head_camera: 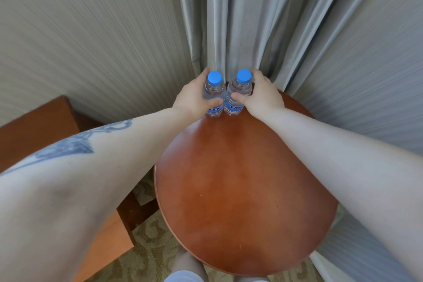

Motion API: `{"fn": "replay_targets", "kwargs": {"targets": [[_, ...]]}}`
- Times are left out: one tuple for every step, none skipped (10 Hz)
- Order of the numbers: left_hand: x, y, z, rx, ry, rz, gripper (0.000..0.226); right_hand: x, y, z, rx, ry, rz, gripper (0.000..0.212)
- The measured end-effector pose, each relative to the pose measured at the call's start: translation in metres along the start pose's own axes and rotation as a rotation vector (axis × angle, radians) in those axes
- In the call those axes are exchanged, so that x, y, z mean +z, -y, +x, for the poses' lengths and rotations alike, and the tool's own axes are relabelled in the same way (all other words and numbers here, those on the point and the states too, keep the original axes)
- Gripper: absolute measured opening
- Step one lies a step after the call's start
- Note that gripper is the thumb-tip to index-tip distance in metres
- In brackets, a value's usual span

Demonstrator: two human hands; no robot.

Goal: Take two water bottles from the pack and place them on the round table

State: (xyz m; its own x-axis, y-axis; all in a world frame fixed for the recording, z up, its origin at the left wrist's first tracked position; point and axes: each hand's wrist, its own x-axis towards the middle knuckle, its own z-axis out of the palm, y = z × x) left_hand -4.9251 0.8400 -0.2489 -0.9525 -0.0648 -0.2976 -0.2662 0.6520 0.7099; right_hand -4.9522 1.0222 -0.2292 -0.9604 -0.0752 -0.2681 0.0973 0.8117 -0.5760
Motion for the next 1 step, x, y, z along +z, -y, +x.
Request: {"fn": "replay_targets", "kwargs": {"targets": [[0.0003,0.0110,-0.0187,-0.114,0.014,0.080,0.105,0.0008,-0.0116,-0.0182,0.055,0.045,-0.052,0.084]]}}
